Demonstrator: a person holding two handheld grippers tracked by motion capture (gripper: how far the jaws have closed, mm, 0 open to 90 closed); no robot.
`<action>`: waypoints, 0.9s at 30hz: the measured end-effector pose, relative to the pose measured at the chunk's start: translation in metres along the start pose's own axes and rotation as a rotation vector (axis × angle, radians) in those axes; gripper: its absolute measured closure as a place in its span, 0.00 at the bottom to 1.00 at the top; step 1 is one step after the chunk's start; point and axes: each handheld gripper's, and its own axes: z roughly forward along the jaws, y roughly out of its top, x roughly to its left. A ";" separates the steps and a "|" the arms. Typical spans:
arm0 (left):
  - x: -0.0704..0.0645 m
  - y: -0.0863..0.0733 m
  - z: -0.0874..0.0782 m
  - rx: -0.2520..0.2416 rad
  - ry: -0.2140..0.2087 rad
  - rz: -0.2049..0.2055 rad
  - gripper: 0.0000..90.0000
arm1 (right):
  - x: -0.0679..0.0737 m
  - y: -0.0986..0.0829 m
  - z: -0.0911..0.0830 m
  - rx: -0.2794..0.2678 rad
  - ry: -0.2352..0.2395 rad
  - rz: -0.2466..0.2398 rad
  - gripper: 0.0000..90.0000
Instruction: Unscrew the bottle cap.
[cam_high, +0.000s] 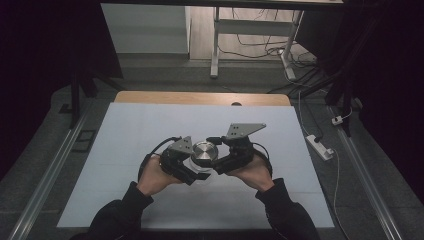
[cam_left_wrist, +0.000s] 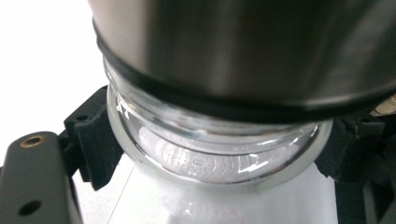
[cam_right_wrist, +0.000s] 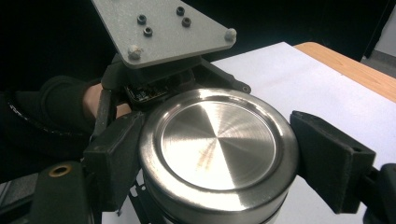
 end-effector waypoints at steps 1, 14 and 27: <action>0.000 0.000 0.000 0.001 0.004 -0.001 0.17 | 0.000 0.000 0.000 -0.002 -0.003 -0.001 0.22; 0.009 -0.007 0.000 -0.004 0.064 -0.045 0.17 | 0.006 0.000 -0.006 -0.004 -0.034 -0.011 0.22; 0.019 -0.013 -0.003 -0.012 0.121 -0.078 0.17 | 0.016 -0.005 -0.007 0.014 -0.033 -0.015 0.22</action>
